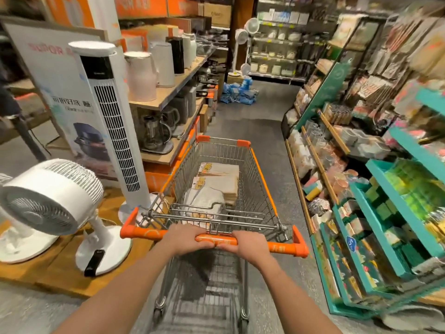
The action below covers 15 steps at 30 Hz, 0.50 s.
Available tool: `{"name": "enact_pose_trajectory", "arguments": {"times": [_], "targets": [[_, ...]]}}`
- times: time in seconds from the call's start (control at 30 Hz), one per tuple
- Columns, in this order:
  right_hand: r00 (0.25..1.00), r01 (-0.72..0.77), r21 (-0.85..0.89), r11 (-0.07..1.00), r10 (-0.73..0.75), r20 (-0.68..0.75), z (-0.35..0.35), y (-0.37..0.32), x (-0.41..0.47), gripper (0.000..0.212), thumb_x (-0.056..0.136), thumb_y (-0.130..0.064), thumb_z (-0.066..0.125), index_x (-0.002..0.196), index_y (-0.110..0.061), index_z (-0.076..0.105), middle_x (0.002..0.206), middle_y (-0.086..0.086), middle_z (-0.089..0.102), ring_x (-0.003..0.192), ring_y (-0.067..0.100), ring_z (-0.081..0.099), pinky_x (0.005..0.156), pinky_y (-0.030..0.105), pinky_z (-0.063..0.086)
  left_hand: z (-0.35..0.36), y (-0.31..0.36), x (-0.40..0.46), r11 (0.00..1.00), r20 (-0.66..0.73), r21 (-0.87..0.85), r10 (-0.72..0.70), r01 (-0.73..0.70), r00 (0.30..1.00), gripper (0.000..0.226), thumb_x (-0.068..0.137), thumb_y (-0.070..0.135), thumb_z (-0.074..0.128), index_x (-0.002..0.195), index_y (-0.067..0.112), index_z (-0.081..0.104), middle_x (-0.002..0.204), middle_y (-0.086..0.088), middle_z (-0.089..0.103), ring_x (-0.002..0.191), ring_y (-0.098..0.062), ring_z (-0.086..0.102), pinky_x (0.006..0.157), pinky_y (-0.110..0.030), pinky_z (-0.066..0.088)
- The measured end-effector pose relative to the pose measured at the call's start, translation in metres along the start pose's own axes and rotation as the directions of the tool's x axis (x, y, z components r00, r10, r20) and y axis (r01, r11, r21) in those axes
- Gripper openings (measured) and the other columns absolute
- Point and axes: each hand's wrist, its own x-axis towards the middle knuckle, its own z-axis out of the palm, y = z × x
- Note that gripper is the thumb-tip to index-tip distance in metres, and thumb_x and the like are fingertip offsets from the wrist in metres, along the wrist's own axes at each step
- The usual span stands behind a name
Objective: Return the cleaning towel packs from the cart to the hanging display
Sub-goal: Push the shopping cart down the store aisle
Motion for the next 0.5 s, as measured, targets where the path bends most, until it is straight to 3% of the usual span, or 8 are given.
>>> {"name": "enact_pose_trajectory", "arguments": {"times": [0.07, 0.2, 0.33, 0.5], "targets": [[1.000, 0.007, 0.001, 1.000, -0.007, 0.009, -0.007, 0.014, 0.026, 0.074, 0.071, -0.087, 0.027, 0.097, -0.024, 0.055, 0.096, -0.001, 0.066, 0.090, 0.022, 0.064, 0.077, 0.038, 0.051, -0.009, -0.006, 0.027, 1.000, 0.028, -0.027, -0.011, 0.011, 1.000, 0.048, 0.076, 0.086, 0.026, 0.086, 0.043, 0.045, 0.090, 0.011, 0.058, 0.096, -0.017, 0.060, 0.075, -0.033, 0.036], [1.000, 0.016, 0.005, 1.000, -0.016, 0.019, -0.017, 0.040, 0.077, 0.071, 0.072, -0.086, 0.029, 0.095, -0.024, 0.055, 0.096, -0.002, 0.066, 0.091, 0.022, 0.064, 0.076, 0.037, 0.049, -0.023, -0.020, 0.080, 0.998, 0.033, -0.049, -0.032, 0.033, 0.999, 0.054, 0.075, 0.086, 0.027, 0.091, 0.042, 0.053, 0.097, 0.007, 0.065, 0.095, -0.018, 0.060, 0.075, -0.033, 0.037], [0.999, 0.017, 0.005, 1.000, -0.017, 0.047, -0.030, 0.060, 0.123, 0.070, 0.074, -0.084, 0.030, 0.099, -0.023, 0.054, 0.099, 0.000, 0.065, 0.094, 0.023, 0.063, 0.078, 0.038, 0.048, -0.036, -0.033, 0.123, 0.997, 0.009, -0.046, -0.054, 0.055, 0.998, 0.047, 0.076, 0.085, 0.028, 0.080, 0.041, 0.045, 0.093, 0.007, 0.065, 0.092, -0.018, 0.061, 0.073, -0.033, 0.038], [0.996, 0.010, -0.018, 1.000, -0.008, 0.094, -0.041, 0.078, 0.176, 0.070, 0.074, -0.084, 0.030, 0.103, -0.024, 0.051, 0.103, 0.000, 0.064, 0.096, 0.024, 0.062, 0.074, 0.037, 0.044, -0.057, -0.049, 0.169, 0.995, 0.046, -0.073, -0.065, 0.068, 0.997, 0.049, 0.080, 0.082, 0.030, 0.070, 0.036, 0.042, 0.076, 0.016, 0.051, 0.080, -0.011, 0.052, 0.071, -0.030, 0.035]]}}
